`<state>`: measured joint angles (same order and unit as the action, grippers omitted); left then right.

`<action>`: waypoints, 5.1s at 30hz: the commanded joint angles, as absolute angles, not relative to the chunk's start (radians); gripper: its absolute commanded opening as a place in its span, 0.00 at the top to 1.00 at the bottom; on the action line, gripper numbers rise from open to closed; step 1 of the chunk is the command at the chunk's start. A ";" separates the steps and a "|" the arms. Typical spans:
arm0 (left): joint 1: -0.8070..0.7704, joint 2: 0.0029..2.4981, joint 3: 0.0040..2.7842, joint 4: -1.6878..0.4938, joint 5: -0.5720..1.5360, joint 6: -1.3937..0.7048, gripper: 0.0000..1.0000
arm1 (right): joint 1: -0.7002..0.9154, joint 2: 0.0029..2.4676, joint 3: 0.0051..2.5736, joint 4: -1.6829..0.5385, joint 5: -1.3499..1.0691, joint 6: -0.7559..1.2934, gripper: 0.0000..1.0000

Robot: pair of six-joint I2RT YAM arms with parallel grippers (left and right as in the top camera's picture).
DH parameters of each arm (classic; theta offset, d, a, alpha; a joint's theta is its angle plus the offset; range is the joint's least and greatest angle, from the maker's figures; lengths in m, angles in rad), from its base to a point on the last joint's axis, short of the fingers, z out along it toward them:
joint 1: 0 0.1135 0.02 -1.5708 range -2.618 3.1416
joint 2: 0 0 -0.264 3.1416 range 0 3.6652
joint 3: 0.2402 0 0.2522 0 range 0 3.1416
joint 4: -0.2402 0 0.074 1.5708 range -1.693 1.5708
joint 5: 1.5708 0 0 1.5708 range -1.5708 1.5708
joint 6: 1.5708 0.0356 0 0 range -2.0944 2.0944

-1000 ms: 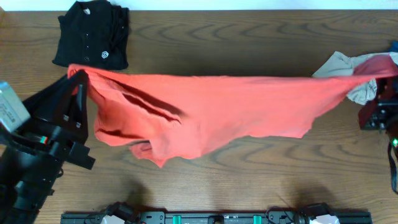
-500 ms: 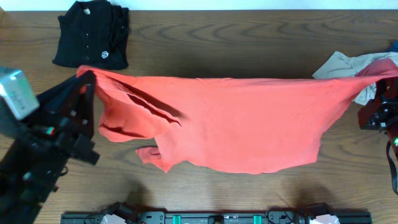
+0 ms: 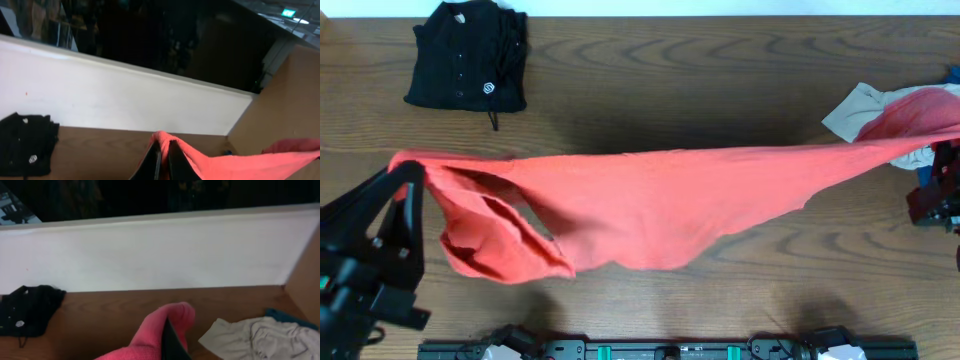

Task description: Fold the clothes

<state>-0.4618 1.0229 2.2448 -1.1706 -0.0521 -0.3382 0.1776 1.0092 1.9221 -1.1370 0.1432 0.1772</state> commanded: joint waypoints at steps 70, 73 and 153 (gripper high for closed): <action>-0.251 2.043 1.966 -1.234 -0.167 -0.258 0.02 | 0.112 1.909 1.916 -1.314 -0.005 0.167 0.01; -0.251 2.043 1.925 -1.250 -0.072 -0.258 0.02 | 0.112 1.909 1.915 -1.353 -0.005 0.167 0.01; -0.435 1.085 0.548 -0.825 0.300 -0.968 0.02 | -0.020 1.908 1.678 -1.328 0.075 0.299 0.01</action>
